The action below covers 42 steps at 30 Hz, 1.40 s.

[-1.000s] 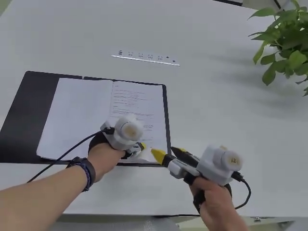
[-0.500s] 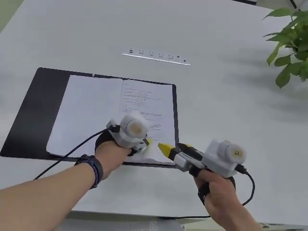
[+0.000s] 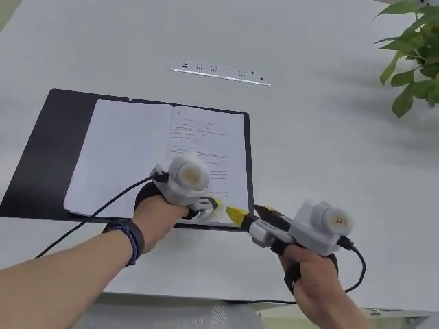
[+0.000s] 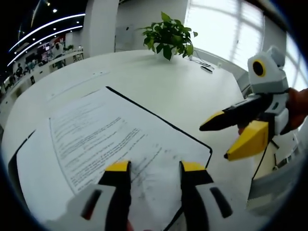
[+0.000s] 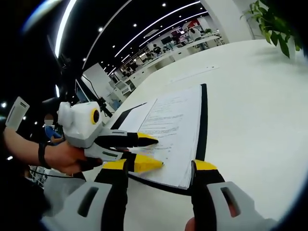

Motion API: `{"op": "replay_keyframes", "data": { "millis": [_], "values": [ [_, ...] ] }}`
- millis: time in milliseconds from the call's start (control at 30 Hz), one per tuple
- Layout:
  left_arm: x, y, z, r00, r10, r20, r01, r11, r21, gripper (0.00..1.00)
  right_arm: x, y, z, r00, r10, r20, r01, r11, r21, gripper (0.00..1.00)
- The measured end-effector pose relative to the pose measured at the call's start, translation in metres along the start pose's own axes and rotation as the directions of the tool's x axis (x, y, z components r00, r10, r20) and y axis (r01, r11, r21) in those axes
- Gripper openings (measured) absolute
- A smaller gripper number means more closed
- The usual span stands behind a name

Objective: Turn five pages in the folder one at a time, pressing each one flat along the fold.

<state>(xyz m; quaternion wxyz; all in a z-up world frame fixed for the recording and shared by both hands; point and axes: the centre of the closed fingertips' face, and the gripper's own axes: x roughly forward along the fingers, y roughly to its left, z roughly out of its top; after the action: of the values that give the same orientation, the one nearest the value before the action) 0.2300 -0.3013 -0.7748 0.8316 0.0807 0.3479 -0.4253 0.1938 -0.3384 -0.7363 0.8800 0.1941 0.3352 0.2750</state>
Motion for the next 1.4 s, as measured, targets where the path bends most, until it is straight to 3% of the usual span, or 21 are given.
{"op": "replay_keyframes", "data": {
  "millis": [133,233,400,600,767,933,1100,1400],
  "values": [
    [0.005,-0.013,0.001,0.9998,-0.018,0.009,0.017,1.0,0.026,0.64,-0.005,-0.003,-0.001,0.9999,-0.009,0.008,0.009,1.0,0.004,0.52],
    [0.006,-0.011,-0.006,0.9998,0.012,-0.014,-0.01,0.985,0.171,0.64,-0.01,-0.006,0.004,0.9992,-0.013,0.037,0.013,1.0,0.021,0.52],
    [0.005,-0.009,-0.006,0.9998,-0.003,0.02,0.0,0.988,0.156,0.63,-0.013,-0.01,0.008,0.9977,-0.024,0.063,0.022,0.999,0.037,0.53],
    [0.006,-0.01,-0.005,0.9997,-0.003,0.023,0.0,0.989,0.149,0.62,-0.009,-0.013,0.012,0.9961,-0.017,0.087,0.012,0.998,0.061,0.53],
    [0.003,-0.003,-0.002,0.9994,-0.008,0.034,0.004,0.995,0.098,0.56,0.005,-0.011,0.016,0.9972,-0.002,0.074,-0.002,0.999,0.049,0.53],
    [0.001,0.001,-0.003,0.9995,0.001,0.031,-0.005,0.994,0.107,0.48,0.02,-0.009,0.018,0.9984,0.016,0.054,-0.018,0.999,0.039,0.53],
    [-0.002,0.004,-0.003,0.9992,-0.001,0.04,-0.002,0.997,0.078,0.44,0.033,-0.007,0.028,0.9978,0.038,0.055,-0.04,0.999,0.031,0.52],
    [-0.005,0.007,-0.005,0.9993,-0.002,0.038,-0.001,0.998,0.061,0.38,0.055,-0.013,0.037,0.9962,0.063,0.059,-0.068,0.994,0.091,0.49]
  ]
}}
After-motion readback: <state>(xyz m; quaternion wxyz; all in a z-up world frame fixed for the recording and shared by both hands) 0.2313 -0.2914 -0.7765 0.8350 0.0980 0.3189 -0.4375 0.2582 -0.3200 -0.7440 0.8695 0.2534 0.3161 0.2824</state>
